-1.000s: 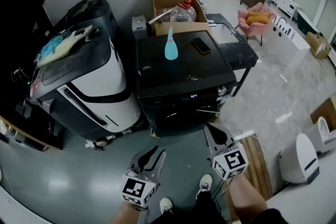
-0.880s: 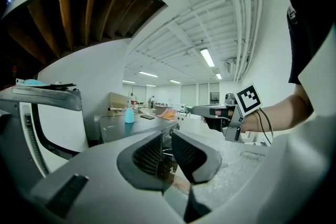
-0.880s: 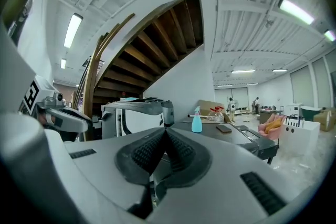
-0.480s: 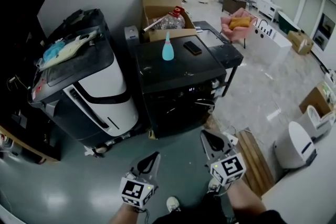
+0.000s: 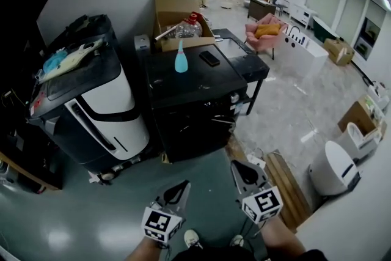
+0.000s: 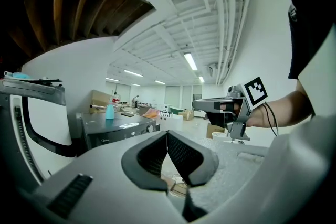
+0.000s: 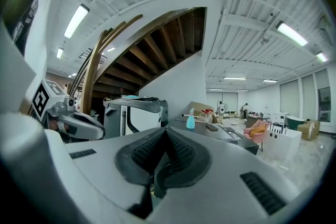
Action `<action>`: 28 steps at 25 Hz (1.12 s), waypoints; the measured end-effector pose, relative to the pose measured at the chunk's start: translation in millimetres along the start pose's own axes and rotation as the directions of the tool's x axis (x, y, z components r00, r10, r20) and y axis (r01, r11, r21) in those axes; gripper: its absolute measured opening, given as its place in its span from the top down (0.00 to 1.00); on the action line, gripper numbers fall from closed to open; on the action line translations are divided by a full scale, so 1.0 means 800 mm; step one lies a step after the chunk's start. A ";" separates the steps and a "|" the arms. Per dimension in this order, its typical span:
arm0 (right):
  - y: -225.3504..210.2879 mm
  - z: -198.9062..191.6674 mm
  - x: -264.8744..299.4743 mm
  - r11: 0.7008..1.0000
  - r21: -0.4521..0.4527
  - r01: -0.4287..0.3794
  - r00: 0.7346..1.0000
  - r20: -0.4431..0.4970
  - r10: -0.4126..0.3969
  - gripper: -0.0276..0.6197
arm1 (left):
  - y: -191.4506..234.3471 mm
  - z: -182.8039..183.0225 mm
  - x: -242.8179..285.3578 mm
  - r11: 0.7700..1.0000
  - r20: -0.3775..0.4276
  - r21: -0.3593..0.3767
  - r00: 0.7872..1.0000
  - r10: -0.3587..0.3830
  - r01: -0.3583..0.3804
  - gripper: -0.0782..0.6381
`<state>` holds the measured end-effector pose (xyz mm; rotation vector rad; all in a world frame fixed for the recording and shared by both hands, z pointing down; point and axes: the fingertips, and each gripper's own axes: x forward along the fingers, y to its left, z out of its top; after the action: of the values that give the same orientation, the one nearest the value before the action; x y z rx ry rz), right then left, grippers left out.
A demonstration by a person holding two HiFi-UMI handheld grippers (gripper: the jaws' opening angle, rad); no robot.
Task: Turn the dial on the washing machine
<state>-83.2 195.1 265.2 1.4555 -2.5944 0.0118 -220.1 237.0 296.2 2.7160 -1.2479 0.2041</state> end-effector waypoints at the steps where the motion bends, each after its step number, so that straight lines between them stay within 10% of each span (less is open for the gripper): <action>1: -0.007 -0.004 -0.009 1.000 0.003 -0.001 1.000 -0.002 0.001 0.96 | -0.013 0.000 0.007 1.000 -0.007 0.002 1.000 -0.005 0.005 0.88; 15: -0.118 -0.040 -0.155 0.999 0.047 -0.020 0.999 0.051 0.018 0.96 | -0.210 -0.001 0.105 0.995 -0.022 -0.054 0.996 -0.086 0.084 0.88; 28: -0.138 -0.056 -0.207 0.995 0.089 -0.043 0.999 0.001 0.043 0.96 | -0.270 0.003 0.131 0.997 -0.034 -0.033 0.997 -0.076 0.074 0.88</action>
<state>100.9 281.3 276.6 1.4277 -2.6556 0.1352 12.4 298.3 297.0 2.7140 -1.1280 0.2199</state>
